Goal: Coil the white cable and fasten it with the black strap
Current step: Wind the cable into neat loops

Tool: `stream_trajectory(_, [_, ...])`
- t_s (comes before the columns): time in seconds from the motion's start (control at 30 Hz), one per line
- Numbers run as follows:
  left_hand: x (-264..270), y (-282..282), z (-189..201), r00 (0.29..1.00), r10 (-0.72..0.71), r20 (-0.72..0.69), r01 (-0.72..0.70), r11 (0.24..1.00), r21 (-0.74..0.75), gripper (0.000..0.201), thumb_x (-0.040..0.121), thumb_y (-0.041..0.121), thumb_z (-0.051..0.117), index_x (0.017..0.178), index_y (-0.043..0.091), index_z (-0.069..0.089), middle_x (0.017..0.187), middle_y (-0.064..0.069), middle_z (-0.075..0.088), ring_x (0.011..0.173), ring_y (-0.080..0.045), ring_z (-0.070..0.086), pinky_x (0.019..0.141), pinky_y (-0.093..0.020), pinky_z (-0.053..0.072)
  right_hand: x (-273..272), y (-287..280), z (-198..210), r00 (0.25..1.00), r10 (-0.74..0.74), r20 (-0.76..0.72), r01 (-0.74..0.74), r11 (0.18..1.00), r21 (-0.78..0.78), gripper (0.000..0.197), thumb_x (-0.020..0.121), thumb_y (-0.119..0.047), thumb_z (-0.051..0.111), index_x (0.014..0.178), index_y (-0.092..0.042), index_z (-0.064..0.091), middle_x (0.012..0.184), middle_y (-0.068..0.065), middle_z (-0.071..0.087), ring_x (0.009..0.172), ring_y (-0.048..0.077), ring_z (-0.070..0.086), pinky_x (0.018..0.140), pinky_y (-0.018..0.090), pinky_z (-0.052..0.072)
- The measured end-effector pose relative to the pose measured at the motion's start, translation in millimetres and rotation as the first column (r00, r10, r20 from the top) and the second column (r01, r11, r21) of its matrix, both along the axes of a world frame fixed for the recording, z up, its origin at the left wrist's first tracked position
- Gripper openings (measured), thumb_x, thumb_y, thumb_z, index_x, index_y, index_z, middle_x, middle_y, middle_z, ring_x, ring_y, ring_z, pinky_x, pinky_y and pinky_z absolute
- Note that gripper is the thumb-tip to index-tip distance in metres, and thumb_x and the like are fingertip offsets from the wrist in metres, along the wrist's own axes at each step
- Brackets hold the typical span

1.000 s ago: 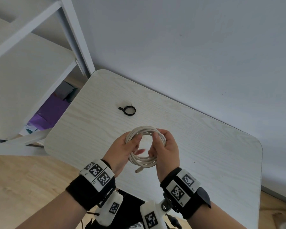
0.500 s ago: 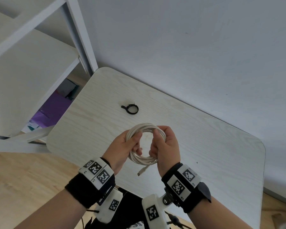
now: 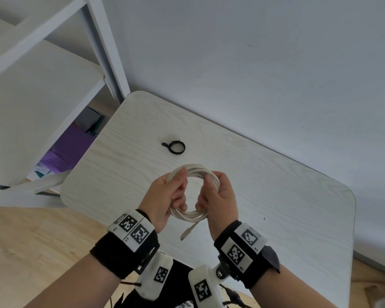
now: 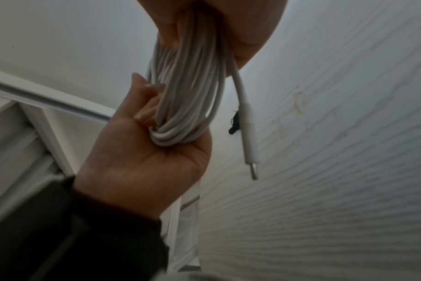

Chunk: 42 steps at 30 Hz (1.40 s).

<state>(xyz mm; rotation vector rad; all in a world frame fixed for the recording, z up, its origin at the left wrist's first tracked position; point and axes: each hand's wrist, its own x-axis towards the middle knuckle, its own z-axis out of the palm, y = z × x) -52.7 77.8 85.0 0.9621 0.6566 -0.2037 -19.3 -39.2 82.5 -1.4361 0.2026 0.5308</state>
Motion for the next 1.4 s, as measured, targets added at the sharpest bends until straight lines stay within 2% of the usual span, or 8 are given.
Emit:
stream_trajectory(0.1, [2.7,3.8,-4.2,0.999,0.048,-0.013,-0.048,0.998,0.046,0.044,0.067,0.051,0.065,0.053,0.017,0.040,0.042,0.005,0.025,0.033,-0.009,0.019,0.036,-0.019,0.021,-4.3,0.4,-8.8,0.997,0.079,-0.021,-0.079,0.997,-0.012,0.005,0.092,-0.015,0.050,0.092,-0.011,0.053,0.054,-0.007,0.048,0.049,0.011,0.047,0.058,0.031,0.050])
stream_trajectory(0.2, [2.3,10.5,-9.8,1.000,0.011,-0.029,-0.008,0.994,0.111,0.043,0.071,0.047,0.065,0.053,0.018,0.038,0.043,0.004,0.025,0.035,-0.010,0.017,0.036,-0.018,0.017,-1.0,-4.2,-15.7,0.989,0.141,-0.055,-0.142,0.989,-0.026,0.008,0.089,-0.014,0.057,0.096,-0.012,0.058,0.073,-0.001,0.058,0.066,0.012,0.058,0.075,0.036,0.055])
stream_trajectory(0.5, [1.0,33.9,-15.7,0.998,-0.039,-0.041,0.043,0.994,0.105,0.043,0.067,0.045,0.066,0.051,0.019,0.036,0.044,0.003,0.024,0.033,-0.009,0.016,0.041,-0.022,0.011,20.7,-9.6,-24.7,0.980,0.153,-0.128,-0.160,0.986,-0.041,0.059,0.079,-0.063,0.045,0.117,-0.020,0.059,0.108,0.003,0.064,0.101,0.017,0.062,0.094,0.036,0.048])
stream_trajectory(0.57, [0.9,35.8,-15.5,0.999,-0.040,-0.037,0.044,0.994,0.103,0.042,0.068,0.044,0.066,0.052,0.019,0.036,0.045,0.003,0.023,0.033,-0.009,0.016,0.041,-0.023,0.010,23.7,-10.9,-25.1,0.979,0.155,-0.130,-0.163,0.985,-0.056,0.063,0.077,-0.061,0.038,0.119,-0.019,0.057,0.115,0.007,0.063,0.109,0.021,0.060,0.098,0.038,0.043])
stream_trajectory(0.73, [2.8,39.7,-15.5,1.000,-0.027,-0.015,0.028,0.994,0.105,0.047,0.063,0.048,0.067,0.054,0.018,0.032,0.043,0.004,0.023,0.033,-0.009,0.016,0.038,-0.020,0.012,22.7,-14.3,-24.6,0.975,0.212,-0.063,-0.219,0.960,-0.176,0.025,0.094,-0.032,0.043,0.098,-0.026,0.067,0.105,0.002,0.068,0.101,0.015,0.063,0.090,0.031,0.046])
stream_trajectory(0.9, [6.9,46.1,-13.0,0.998,0.061,0.006,-0.061,0.994,0.086,0.048,0.067,0.049,0.063,0.055,0.018,0.030,0.042,0.006,0.025,0.033,-0.007,0.018,0.036,-0.018,0.016,11.4,-21.8,-21.8,0.958,0.288,0.015,-0.274,0.926,-0.258,0.021,0.091,-0.013,0.052,0.088,-0.024,0.070,0.093,-0.006,0.071,0.090,0.003,0.063,0.085,0.024,0.047])
stream_trajectory(1.07, [12.2,34.8,-12.5,0.992,0.121,0.031,-0.121,0.992,0.025,0.045,0.071,0.048,0.060,0.054,0.018,0.031,0.042,0.007,0.024,0.032,-0.006,0.019,0.037,-0.019,0.015,7.4,-13.4,-20.6,0.979,0.202,-0.027,-0.203,0.957,-0.206,0.012,0.085,-0.011,0.062,0.092,-0.020,0.067,0.083,0.005,0.068,0.073,0.014,0.066,0.064,0.020,0.053])
stream_trajectory(1.4, [18.0,16.0,-9.1,0.946,0.321,0.050,-0.319,0.947,-0.041,0.045,0.073,0.052,0.055,0.053,0.019,0.032,0.044,0.006,0.022,0.035,-0.007,0.018,0.035,-0.020,0.023,6.0,-3.6,-5.8,0.985,0.000,-0.174,0.008,0.999,0.041,0.027,0.094,-0.022,0.047,0.102,-0.007,0.067,0.095,0.013,0.071,0.081,0.022,0.067,0.072,0.026,0.055])
